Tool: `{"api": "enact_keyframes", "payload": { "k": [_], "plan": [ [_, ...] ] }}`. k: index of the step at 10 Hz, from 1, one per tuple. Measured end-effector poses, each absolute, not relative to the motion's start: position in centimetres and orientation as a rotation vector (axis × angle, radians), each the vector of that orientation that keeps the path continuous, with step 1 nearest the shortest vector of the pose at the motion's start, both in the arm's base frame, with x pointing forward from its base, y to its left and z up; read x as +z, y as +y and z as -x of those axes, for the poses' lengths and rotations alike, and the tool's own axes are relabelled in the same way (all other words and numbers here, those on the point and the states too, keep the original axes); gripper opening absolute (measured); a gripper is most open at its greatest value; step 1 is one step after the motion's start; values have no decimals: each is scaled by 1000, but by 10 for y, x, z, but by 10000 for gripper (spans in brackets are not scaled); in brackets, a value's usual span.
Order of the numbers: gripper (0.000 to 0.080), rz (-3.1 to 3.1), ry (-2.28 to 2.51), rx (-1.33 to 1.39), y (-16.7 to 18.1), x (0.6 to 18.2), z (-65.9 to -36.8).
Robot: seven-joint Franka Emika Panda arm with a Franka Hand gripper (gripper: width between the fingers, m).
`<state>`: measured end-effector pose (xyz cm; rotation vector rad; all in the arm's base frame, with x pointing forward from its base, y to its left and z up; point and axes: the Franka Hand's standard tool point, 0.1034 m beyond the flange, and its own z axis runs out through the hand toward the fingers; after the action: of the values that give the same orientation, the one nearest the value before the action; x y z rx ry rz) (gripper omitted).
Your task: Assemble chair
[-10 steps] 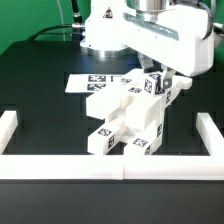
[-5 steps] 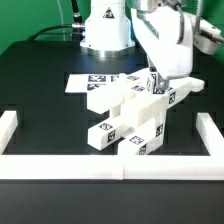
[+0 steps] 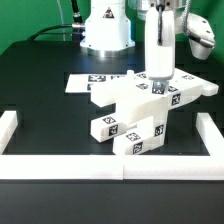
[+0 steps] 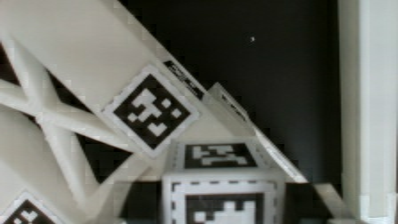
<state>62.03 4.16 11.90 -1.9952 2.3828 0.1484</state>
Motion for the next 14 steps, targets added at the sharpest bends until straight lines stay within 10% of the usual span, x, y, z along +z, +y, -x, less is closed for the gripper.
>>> {"api": "enact_keyframes", "payload": {
  "k": [2, 4, 14],
  "plan": [
    [579, 2073, 2315, 149, 41, 119, -620],
    [635, 2208, 2183, 146, 39, 119, -620],
    [649, 2885, 1140, 107, 36, 118, -619]
  ]
}}
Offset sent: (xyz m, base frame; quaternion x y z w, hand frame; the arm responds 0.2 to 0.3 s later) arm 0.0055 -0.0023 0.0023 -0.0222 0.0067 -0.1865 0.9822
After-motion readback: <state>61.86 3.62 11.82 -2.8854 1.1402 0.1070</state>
